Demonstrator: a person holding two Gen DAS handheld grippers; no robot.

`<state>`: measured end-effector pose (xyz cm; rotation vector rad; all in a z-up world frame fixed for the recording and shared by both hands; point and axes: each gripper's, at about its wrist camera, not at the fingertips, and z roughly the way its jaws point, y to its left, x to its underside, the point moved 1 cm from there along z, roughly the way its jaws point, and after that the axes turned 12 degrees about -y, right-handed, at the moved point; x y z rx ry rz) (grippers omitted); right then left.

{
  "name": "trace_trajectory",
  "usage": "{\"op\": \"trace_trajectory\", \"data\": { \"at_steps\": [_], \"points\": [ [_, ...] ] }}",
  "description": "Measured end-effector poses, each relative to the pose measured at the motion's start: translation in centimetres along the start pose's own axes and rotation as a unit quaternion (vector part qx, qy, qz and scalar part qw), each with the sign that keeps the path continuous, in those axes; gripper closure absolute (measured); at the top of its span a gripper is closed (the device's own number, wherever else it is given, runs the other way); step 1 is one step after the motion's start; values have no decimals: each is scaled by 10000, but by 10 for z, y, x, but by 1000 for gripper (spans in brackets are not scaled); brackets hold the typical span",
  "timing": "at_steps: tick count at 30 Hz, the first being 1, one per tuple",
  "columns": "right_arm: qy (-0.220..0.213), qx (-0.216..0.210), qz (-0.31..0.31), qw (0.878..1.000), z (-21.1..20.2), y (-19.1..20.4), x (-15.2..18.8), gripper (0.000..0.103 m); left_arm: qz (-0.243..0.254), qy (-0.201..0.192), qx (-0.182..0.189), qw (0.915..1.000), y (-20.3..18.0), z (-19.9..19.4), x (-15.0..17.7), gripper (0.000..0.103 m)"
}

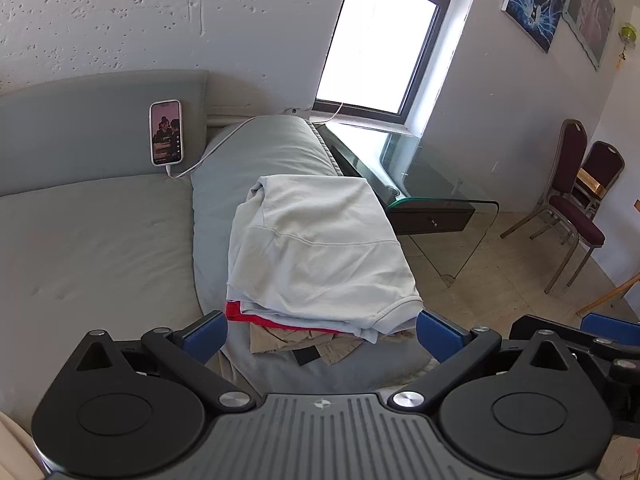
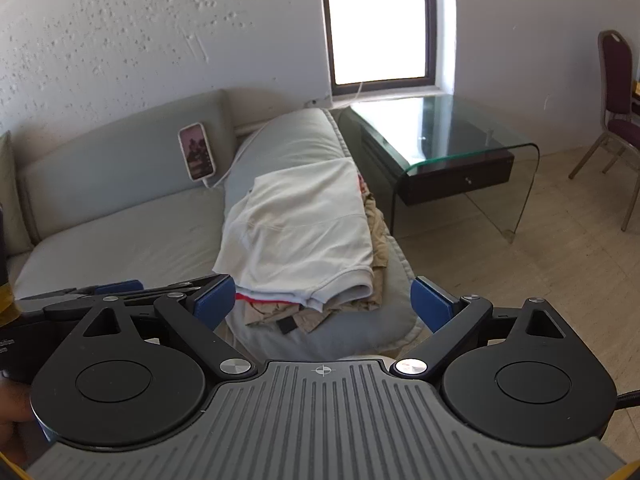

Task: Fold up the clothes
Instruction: 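Press the sweatshirt flat onto the pile with both open grippers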

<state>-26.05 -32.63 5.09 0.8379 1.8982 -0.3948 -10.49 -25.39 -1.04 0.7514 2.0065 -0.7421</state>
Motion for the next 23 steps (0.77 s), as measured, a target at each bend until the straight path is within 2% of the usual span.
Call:
{"op": "trace_trajectory", "data": {
  "at_steps": [23],
  "points": [
    [177, 117, 100, 9997, 12, -12, 18, 8, -55, 232, -117, 9996, 0, 14, 13, 1]
  ]
}}
